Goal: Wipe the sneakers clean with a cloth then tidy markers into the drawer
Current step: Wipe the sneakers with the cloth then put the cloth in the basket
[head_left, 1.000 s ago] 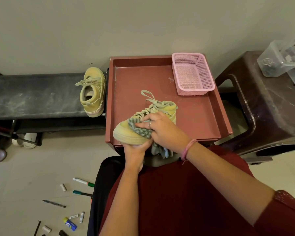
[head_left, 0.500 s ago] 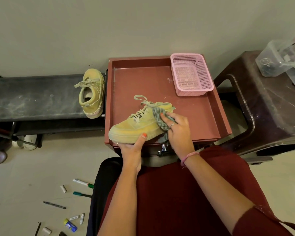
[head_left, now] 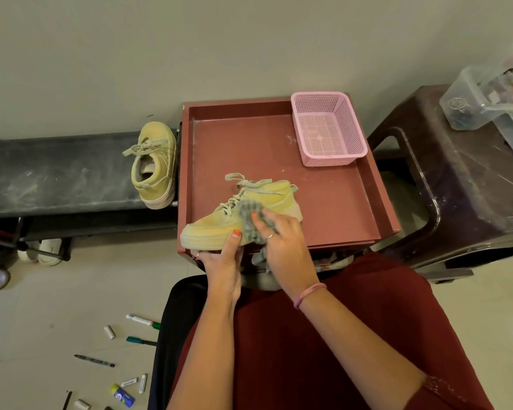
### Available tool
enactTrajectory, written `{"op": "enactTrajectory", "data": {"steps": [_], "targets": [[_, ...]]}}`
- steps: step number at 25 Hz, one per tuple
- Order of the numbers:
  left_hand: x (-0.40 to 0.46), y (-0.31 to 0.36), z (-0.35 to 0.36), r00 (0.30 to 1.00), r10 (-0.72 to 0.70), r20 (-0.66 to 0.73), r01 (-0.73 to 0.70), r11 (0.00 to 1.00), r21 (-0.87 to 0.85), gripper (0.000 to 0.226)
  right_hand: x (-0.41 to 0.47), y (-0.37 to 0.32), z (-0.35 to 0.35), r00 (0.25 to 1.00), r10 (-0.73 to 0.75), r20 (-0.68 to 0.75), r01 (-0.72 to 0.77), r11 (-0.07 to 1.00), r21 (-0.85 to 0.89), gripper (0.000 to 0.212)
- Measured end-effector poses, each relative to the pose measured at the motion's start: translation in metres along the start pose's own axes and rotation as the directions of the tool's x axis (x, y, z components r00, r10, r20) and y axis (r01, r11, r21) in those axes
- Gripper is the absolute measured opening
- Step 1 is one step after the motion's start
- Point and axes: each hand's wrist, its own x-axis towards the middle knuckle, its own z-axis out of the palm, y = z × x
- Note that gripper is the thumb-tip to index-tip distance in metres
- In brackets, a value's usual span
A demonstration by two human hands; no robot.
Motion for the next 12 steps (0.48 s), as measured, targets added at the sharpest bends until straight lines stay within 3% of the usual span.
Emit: {"op": "enactTrajectory", "data": {"steps": [2,4,6,8,10,12], "targets": [[0.002,-0.001,-0.002,1.0,0.0,-0.012,0.0,0.999,-0.032,0.051,0.007,0.025,-0.004,0.974,0.229,0.004,-0.228,0.971,0.072,0.047],[0.005,-0.003,-0.006,0.999,-0.008,-0.031,0.005,0.995,-0.097,0.061,0.015,0.023,-0.007,0.953,0.301,-0.021,-0.298,0.95,0.096,0.044],[0.011,-0.002,-0.013,0.999,-0.01,-0.045,0.003,0.986,-0.169,0.077,0.008,-0.001,-0.007,0.991,0.092,-0.101,-0.096,0.995,-0.029,0.043],[0.015,0.002,-0.018,1.0,0.002,-0.03,-0.008,0.979,-0.204,0.097,-0.005,-0.018,-0.015,0.987,-0.132,-0.092,0.117,0.981,-0.156,0.043],[0.013,0.007,-0.02,1.0,0.025,0.004,-0.023,0.976,-0.218,0.11,-0.007,-0.024,-0.025,0.979,-0.18,-0.096,0.155,0.961,-0.229,0.044],[0.007,0.009,-0.02,0.999,0.038,0.02,-0.032,0.97,-0.241,0.108,-0.005,-0.026,-0.032,0.978,-0.163,-0.129,0.122,0.952,-0.279,0.041]]}}
